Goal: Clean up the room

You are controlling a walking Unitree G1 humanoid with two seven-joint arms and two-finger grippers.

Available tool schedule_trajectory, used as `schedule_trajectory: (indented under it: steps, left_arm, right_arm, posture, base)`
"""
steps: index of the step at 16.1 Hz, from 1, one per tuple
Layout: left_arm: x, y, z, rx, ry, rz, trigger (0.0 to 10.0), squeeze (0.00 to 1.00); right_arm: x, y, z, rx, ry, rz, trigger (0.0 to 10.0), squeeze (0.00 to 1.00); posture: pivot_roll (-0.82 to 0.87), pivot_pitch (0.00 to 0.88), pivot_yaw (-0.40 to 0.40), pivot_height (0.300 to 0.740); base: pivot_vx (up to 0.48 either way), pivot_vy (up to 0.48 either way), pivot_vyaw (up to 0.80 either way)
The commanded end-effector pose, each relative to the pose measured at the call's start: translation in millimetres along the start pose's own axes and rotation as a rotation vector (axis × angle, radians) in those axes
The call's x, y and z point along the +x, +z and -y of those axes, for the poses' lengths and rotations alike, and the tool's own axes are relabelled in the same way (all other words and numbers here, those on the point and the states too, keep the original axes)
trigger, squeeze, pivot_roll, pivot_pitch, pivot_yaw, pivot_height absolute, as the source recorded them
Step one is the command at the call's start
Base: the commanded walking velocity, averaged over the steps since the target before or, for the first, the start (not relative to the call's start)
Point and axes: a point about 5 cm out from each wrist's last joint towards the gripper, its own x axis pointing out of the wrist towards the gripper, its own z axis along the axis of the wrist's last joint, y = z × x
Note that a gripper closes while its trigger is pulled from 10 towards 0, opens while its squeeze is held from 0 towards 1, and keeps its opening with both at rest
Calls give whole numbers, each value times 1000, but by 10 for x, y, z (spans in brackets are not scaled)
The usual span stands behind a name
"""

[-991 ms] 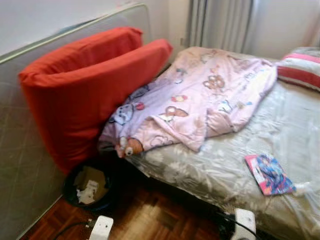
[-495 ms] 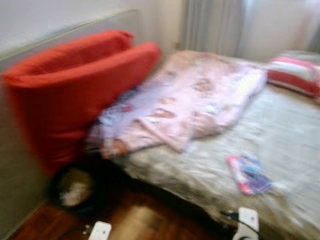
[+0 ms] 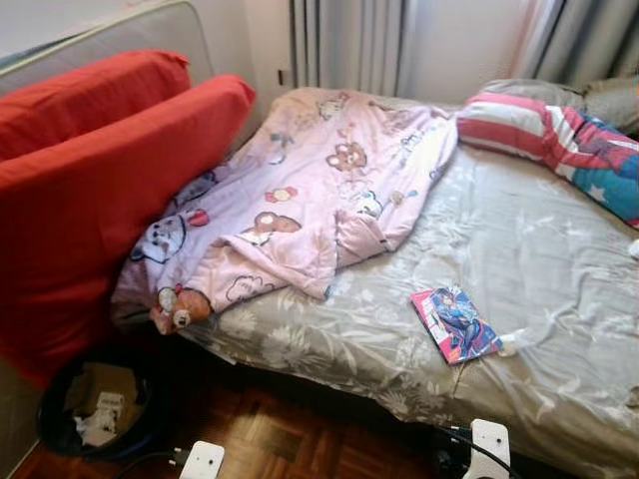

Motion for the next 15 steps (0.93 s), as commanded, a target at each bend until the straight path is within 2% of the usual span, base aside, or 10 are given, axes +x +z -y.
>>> schedule_trajectory:
  steps: [1,2,10,14,15]
  left_arm:
    - [-9,-67,14,16,-3,-20,10000,0]
    - [-10,-76,16,9,-3,-22,10000,0]
    - [-60,-222,-154,38,10,-48,10000,0]
    - [-44,-168,-121,49,1,-39,10000,0]
    - [-34,-141,-88,50,-4,-36,10000,0]
  right_arm:
    - [-1,-6,-9,-1,3,-1,10000,0]
    - [-1,-11,-9,-3,3,-2,10000,0]
    - [-8,-55,-26,-18,10,-12,10000,0]
    - [-9,-65,-26,-48,17,-17,10000,0]
    - [-10,-66,-26,-39,16,-14,10000,0]
  posture:
    - [-31,8,31,740]
    - [-32,9,31,740]
    - [-45,0,51,740]
    - [-48,0,55,740]
    - [-47,0,57,740]
  base:
    - [0,-480,-769]
    - [0,-480,-769]
    - [0,0,-763]
    - [0,0,-758]
    - [0,0,0]
